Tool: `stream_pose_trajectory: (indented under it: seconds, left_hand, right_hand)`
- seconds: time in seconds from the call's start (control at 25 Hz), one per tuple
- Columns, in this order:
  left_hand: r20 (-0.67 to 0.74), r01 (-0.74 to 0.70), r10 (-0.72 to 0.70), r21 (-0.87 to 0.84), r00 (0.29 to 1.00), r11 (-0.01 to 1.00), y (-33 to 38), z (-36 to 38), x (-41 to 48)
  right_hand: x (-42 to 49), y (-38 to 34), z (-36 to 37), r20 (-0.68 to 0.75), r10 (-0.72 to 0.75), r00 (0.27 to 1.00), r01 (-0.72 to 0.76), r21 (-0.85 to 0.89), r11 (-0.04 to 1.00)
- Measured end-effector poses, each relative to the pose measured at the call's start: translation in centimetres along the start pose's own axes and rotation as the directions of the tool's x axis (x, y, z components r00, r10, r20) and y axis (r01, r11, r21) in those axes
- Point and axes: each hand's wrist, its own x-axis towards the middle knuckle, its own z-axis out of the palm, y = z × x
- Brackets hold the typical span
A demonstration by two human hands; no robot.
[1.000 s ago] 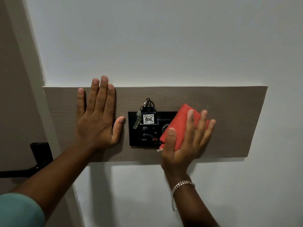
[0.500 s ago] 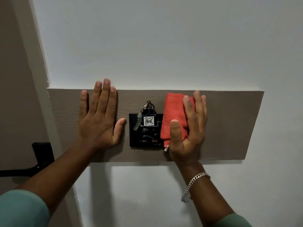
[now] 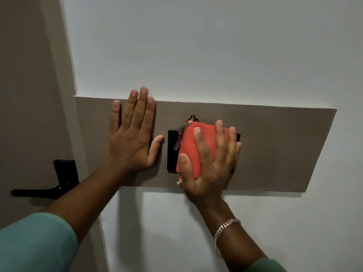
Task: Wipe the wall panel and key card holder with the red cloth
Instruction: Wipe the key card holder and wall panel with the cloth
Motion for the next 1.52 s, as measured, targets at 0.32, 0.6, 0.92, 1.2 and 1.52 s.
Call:
stream_pose_trajectory:
  seconds: [0.32, 0.6, 0.92, 1.2, 1.52]
  left_hand:
    - [0.015, 0.009, -0.009, -0.004, 1.0, 1.0, 0.1, -0.2, 0.0]
    - [0.035, 0.007, -0.007, -0.004, 0.999, 1.0, -0.1, -0.4, 0.0]
    - [0.07, 0.017, -0.015, -0.026, 0.997, 1.0, 0.0, -0.8, 0.1]
    - [0.088, 0.012, 0.0, -0.129, 0.996, 0.992, -0.2, -1.2, 0.1]
    - [0.225, 0.182, -0.081, -0.477, 0.971, 0.86, 2.1, -4.6, -1.7]
  right_hand:
    - [-0.6, 3.8, -2.0, 0.087, -0.08, 0.993, 0.087, -0.079, 0.993]
    - [-0.7, 3.3, -1.9, 0.199, -0.345, 0.917, 0.364, -0.062, 0.929]
    - [0.9, 2.9, -1.7, 0.12, -0.024, 0.993, 0.032, -0.071, 0.997]
    - [-1.4, 2.8, -3.2, 0.099, 0.226, 0.969, -0.221, -0.055, 0.974]
    - [-4.6, -2.9, -2.4, 0.066, 0.65, 0.757, -0.653, 0.086, 0.752]
